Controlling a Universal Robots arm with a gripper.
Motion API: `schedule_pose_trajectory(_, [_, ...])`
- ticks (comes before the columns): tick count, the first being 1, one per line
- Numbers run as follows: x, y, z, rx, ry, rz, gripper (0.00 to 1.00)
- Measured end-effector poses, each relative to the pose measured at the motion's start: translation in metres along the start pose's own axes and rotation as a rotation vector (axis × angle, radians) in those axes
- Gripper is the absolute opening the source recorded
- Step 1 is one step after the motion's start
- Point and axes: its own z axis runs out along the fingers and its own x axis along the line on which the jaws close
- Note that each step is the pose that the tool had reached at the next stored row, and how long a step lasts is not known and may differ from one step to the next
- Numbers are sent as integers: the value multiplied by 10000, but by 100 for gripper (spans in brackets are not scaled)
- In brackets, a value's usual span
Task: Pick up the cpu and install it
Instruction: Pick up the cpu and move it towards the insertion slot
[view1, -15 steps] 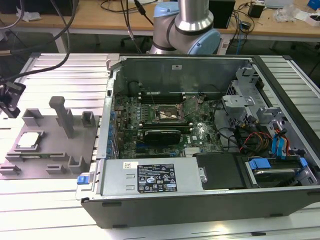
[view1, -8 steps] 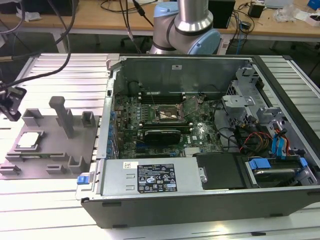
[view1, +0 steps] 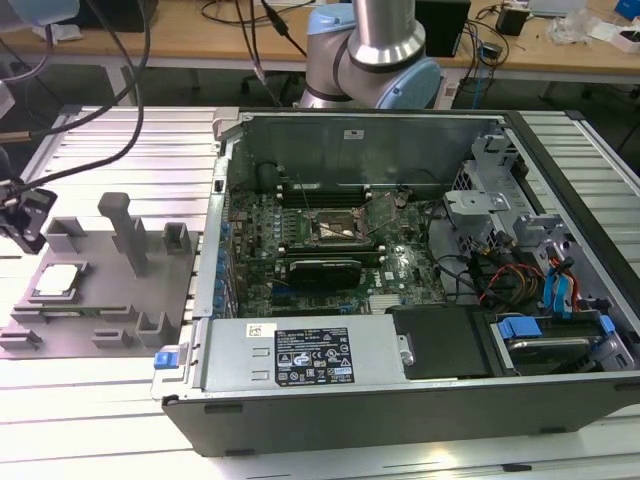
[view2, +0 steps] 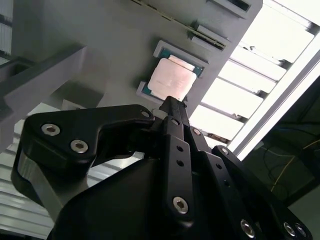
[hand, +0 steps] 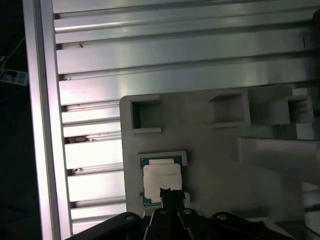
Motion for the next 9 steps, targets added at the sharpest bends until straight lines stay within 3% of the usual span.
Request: schedule_pose_trajectory(9, [8, -27, 253, 1, 0, -3, 11])
